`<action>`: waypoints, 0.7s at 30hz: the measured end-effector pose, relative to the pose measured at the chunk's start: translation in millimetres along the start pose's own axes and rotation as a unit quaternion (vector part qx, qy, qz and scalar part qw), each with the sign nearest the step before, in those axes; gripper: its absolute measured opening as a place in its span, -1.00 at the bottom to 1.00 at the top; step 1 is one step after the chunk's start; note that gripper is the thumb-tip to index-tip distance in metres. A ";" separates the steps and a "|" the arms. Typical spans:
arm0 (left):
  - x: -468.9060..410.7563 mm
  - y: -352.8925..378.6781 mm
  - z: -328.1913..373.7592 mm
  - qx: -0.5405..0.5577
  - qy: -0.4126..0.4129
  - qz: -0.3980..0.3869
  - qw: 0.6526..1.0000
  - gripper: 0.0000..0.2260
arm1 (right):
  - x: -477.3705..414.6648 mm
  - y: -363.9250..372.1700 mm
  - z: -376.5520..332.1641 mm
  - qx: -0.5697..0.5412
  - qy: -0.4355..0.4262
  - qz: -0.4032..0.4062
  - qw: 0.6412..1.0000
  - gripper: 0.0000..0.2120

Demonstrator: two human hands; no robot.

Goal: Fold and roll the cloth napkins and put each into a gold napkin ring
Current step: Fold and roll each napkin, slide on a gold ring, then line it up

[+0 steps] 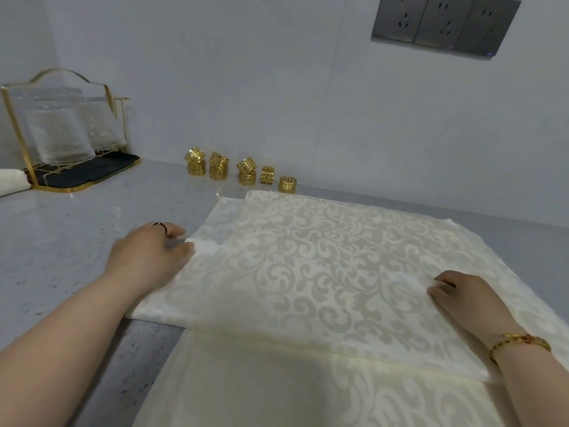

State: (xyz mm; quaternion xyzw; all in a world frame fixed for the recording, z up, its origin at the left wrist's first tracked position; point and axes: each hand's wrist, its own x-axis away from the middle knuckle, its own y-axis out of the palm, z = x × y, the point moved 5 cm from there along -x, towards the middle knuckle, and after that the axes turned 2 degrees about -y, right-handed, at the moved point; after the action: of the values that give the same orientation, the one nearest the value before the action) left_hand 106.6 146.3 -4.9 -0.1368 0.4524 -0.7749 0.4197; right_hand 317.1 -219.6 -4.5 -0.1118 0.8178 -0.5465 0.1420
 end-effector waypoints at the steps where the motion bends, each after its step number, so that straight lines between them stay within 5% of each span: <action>1: 5.2 -3.8 7.2 -0.001 0.022 0.019 1.000 -0.71 | 0.0 0.1 0.2 0.003 -0.002 0.003 1.000 -0.93; 5: 40.3 13.9 46.9 -0.002 0.189 -0.067 0.980 -0.59 | -0.3 1.3 -0.4 0.021 -0.004 0.006 1.000 -0.93; 10: 72.1 53.8 65.9 -0.129 0.298 -0.209 0.922 0.18 | 1.4 0.3 -2.8 0.027 -0.008 0.007 1.000 -0.93; 19: 69.3 65.4 63.8 -0.158 0.293 -0.233 0.914 0.25 | 2.6 1.0 -4.0 0.096 -0.003 0.036 0.995 -0.81; 21: 70.0 65.6 64.3 -0.157 0.290 -0.233 0.915 0.24 | 5.6 -4.0 -14.0 0.112 -0.050 0.101 0.987 -0.80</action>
State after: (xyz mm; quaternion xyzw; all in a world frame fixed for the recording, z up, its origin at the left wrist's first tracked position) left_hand 136.4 38.7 -34.6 -0.0716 0.6254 -0.7753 0.0509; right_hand 307.0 -210.9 3.6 -0.0397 0.7503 -0.6111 0.2489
